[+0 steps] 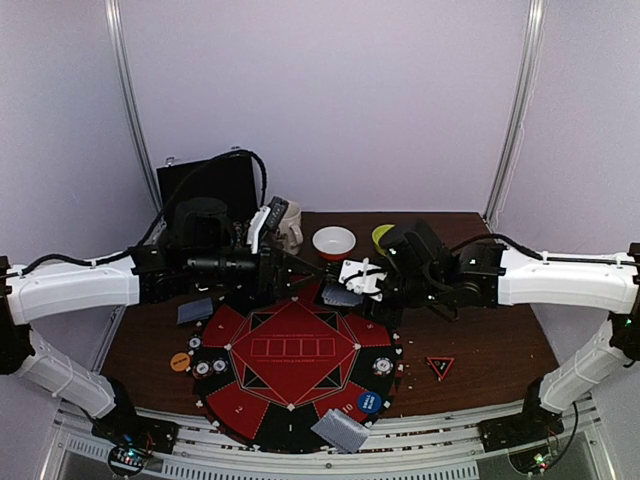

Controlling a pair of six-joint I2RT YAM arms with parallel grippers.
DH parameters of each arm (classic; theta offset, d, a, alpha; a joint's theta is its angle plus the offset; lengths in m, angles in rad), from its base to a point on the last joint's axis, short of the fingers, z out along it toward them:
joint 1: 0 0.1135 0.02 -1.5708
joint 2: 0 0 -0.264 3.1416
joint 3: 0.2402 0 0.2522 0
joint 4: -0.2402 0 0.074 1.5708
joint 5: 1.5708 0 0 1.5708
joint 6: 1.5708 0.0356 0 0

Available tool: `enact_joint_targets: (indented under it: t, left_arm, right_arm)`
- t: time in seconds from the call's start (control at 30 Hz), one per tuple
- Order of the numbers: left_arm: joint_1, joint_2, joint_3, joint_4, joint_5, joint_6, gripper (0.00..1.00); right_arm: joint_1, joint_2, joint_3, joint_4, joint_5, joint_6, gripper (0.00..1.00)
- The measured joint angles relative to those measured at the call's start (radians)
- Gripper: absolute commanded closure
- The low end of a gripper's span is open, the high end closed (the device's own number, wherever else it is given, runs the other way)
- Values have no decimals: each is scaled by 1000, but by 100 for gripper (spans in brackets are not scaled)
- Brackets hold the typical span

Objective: Distribute texas hold em gaming equipment
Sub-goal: Place the poker card in the small blind area, then pick up the poker card from the face-down deck piles.

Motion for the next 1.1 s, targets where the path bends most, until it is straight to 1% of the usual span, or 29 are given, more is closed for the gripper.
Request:
enact_joint_targets:
  t: [0.2, 0.43, 0.57, 0.6, 0.67, 0.77, 0.83, 0.97, 1.1]
  left_arm:
    - [42, 60, -2, -8, -24, 24, 15]
    - [49, 79, -25, 10, 3, 50, 15]
    - [52, 103, -29, 10, 30, 67, 19]
    - [52, 109, -29, 7, 37, 72, 22]
    - [52, 124, -29, -5, 48, 85, 32]
    - [52, 130, -24, -21, 56, 106, 50]
    - [53, 130, -15, -36, 56, 119, 56]
    - [64, 130, 0, -55, 62, 137, 57]
    - [72, 129, 1, -77, 66, 151, 50]
  right_arm:
    - [14, 44, 42, 17, -29, -2, 44]
    - [17, 84, 85, 26, -43, -3, 44]
    - [17, 94, 91, 27, -50, -6, 44]
    - [17, 96, 92, 27, -50, -9, 44]
    - [17, 101, 95, 26, -50, -13, 44]
    - [17, 111, 95, 23, -50, -21, 44]
    - [17, 116, 95, 22, -50, -24, 44]
    - [17, 116, 95, 24, -49, -29, 44]
    - [16, 116, 95, 20, -49, -31, 44]
